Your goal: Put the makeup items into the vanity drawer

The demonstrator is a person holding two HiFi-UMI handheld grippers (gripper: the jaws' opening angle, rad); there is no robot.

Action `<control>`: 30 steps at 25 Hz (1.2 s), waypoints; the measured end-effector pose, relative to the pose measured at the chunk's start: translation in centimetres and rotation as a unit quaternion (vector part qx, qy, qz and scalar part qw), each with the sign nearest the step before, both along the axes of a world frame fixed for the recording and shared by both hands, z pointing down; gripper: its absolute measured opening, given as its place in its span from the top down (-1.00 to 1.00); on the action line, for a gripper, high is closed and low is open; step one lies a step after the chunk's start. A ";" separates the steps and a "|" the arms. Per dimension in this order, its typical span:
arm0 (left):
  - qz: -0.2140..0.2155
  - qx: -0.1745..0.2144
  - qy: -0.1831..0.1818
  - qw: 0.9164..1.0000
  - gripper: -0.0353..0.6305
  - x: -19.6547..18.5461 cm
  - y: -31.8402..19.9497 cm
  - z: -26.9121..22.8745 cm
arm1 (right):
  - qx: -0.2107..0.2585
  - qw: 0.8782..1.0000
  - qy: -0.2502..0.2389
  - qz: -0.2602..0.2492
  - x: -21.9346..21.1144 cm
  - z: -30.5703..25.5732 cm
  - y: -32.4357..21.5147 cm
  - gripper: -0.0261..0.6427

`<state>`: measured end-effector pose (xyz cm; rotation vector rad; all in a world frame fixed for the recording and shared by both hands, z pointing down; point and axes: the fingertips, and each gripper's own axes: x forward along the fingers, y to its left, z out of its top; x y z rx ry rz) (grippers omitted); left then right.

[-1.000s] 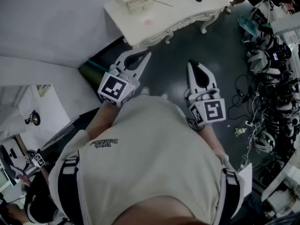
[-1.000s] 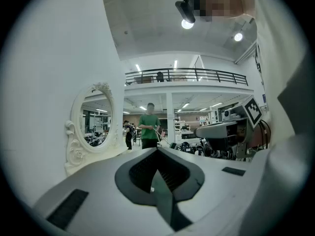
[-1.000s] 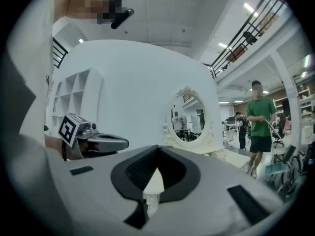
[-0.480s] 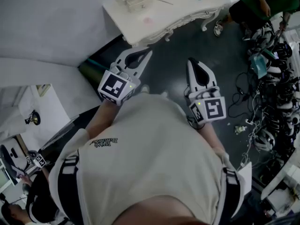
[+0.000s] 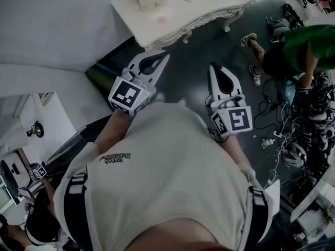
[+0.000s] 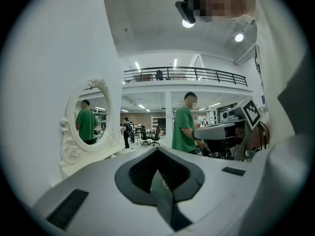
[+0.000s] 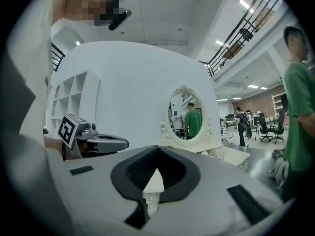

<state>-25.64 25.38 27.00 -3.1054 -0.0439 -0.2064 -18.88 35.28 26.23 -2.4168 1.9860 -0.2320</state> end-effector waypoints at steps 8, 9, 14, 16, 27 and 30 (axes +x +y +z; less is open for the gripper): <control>-0.007 0.002 0.001 1.000 0.85 1.6 1.7 0.0 | 0.006 1.000 0.013 -0.009 1.5 -0.2 1.0 0.91; -0.008 0.002 -0.001 1.000 0.85 1.9 2.0 0.1 | 0.008 1.000 0.014 -0.009 1.8 -0.2 1.2 0.91; -0.014 0.013 0.000 1.000 0.85 3.1 3.2 0.4 | 0.012 1.000 0.019 -0.015 3.0 0.1 2.1 0.91; -0.016 0.013 0.001 1.000 0.85 3.7 3.6 0.4 | 0.012 1.000 0.022 -0.016 3.7 0.2 2.4 0.91; -0.009 0.016 0.001 1.000 0.85 6.8 3.6 0.8 | 0.012 1.000 0.016 -0.011 7.0 1.4 2.0 0.91; -0.013 0.012 0.006 1.000 0.85 8.0 2.5 1.2 | 0.009 1.000 0.015 -0.012 8.1 1.8 1.1 0.91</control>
